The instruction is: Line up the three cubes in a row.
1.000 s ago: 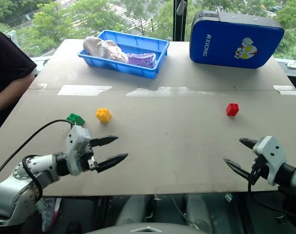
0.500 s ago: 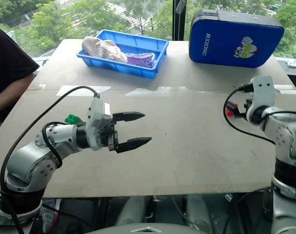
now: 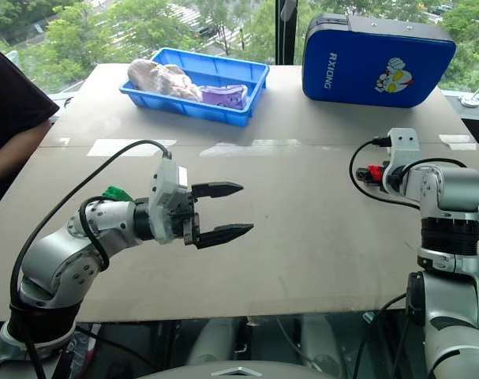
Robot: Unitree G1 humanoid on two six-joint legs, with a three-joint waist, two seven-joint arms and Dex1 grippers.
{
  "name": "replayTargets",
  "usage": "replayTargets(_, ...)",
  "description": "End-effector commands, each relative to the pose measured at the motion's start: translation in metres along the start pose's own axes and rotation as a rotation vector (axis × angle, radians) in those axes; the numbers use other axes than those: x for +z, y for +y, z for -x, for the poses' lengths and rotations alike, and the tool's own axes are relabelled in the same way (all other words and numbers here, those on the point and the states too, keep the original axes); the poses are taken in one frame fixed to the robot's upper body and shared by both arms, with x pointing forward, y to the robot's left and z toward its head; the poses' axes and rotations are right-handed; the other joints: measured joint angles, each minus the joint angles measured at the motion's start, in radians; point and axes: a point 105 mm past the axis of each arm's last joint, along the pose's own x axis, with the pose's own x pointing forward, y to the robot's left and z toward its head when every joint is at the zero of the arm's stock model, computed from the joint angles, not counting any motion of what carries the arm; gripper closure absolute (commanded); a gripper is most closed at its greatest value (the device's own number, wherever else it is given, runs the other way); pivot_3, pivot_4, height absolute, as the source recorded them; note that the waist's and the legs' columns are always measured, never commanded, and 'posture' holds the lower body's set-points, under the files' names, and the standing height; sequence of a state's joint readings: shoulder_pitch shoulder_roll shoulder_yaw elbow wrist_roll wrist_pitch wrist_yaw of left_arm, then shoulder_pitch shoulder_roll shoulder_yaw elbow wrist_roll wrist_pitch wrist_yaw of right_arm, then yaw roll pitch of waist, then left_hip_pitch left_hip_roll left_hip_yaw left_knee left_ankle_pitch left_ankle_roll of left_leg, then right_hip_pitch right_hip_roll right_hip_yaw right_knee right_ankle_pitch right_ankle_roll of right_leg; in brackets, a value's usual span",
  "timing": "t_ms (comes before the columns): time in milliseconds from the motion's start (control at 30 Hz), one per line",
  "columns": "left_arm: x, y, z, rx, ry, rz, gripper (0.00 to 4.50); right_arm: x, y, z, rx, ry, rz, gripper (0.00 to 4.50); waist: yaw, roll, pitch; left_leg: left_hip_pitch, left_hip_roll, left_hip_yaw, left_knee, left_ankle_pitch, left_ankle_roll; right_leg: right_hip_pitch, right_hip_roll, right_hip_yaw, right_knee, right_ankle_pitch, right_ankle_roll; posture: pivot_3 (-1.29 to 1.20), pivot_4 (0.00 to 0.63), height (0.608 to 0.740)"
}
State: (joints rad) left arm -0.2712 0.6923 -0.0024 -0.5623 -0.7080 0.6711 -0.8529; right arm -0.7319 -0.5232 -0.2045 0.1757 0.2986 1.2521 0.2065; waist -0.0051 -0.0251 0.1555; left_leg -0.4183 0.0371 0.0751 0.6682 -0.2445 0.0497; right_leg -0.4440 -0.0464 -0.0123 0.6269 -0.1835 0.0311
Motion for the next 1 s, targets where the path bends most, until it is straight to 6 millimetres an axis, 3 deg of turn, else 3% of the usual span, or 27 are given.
replayTargets(33, 0.008, -0.005, 0.001, 0.005, -0.014, -0.047, 0.01, 0.013, -0.006, -0.003, -0.026, -0.056, 0.015, 0.25, -0.005, 0.0, 0.0, 0.0, 0.0, 0.0, 0.0, 0.0, 0.0, 0.0, 0.0, 0.0, 0.0, 0.0, 0.0, 0.0, 0.15, 0.74)
replayTargets(100, 0.006, -0.005, 0.003, 0.016, -0.009, -0.041, 0.0, 0.013, -0.007, -0.007, -0.031, -0.054, 0.022, 0.81, -0.007, 0.0, 0.0, 0.0, 0.0, 0.001, 0.0, 0.0, 0.0, 0.0, 0.0, 0.001, 0.0, 0.0, 0.0, 0.0, 0.15, 0.74)
replayTargets(267, 0.003, -0.001, 0.008, 0.051, 0.011, -0.037, 0.0, 0.016, -0.004, -0.014, -0.008, -0.068, 0.061, 3.21, -0.012, 0.0, 0.0, 0.0, 0.0, 0.001, 0.0, 0.0, 0.0, 0.0, 0.001, 0.002, 0.0, 0.002, 0.003, 0.0, 0.15, 0.74)
replayTargets(433, -0.006, 0.002, 0.018, 0.1, 0.038, -0.018, 0.0, 0.02, 0.002, -0.011, 0.064, -0.09, 0.172, 3.2, -0.011, 0.0, 0.0, 0.0, 0.001, 0.001, -0.001, 0.0, 0.0, -0.001, 0.001, 0.002, 0.0, 0.002, 0.003, 0.0, 0.15, 0.74)
replayTargets(567, -0.01, 0.004, 0.026, 0.136, 0.039, -0.007, 0.0, 0.02, 0.05, 0.009, 0.386, -0.165, 0.46, 3.2, -0.007, 0.001, 0.001, 0.0, 0.0, 0.001, -0.001, 0.0, 0.0, -0.001, 0.0, 0.001, -0.001, 0.0, 0.0, 0.0, 0.15, 0.74)
replayTargets(633, -0.014, 0.004, 0.031, 0.151, 0.052, -0.015, 0.0, 0.014, 0.077, 0.026, 0.591, -0.173, 0.562, 3.2, -0.01, 0.001, 0.001, 0.0, 0.001, 0.001, -0.001, 0.0, 0.0, -0.001, 0.0, 0.001, -0.001, 0.0, 0.0, 0.0, 0.15, 0.74)
replayTargets(700, -0.019, 0.001, 0.035, 0.144, 0.069, -0.006, 0.0, 0.002, 0.093, 0.033, 0.697, -0.172, 0.784, 3.2, -0.012, 0.001, 0.001, 0.001, 0.001, 0.001, -0.001, 0.0, 0.0, -0.001, 0.001, 0.001, 0.0, -0.001, 0.001, 0.0, 0.15, 0.74)
replayTargets(800, -0.022, -0.003, 0.04, 0.135, 0.088, 0.009, 0.0, -0.016, 0.109, 0.022, 0.784, -0.095, 0.99, 3.2, -0.01, 0.001, 0.001, 0.002, 0.002, 0.001, -0.001, 0.0, 0.0, 0.0, 0.001, 0.001, 0.0, -0.002, 0.003, 0.0, 0.15, 0.74)
replayTargets(1000, -0.027, -0.006, 0.053, 0.111, 0.129, 0.023, 0.0, -0.014, 0.15, 0.014, 0.968, -0.085, 1.122, 3.2, -0.01, 0.001, 0.001, 0.002, 0.002, 0.002, 0.0, 0.0, 0.0, -0.001, 0.001, 0.001, 0.001, -0.001, 0.001, 0.0, 0.15, 0.74)
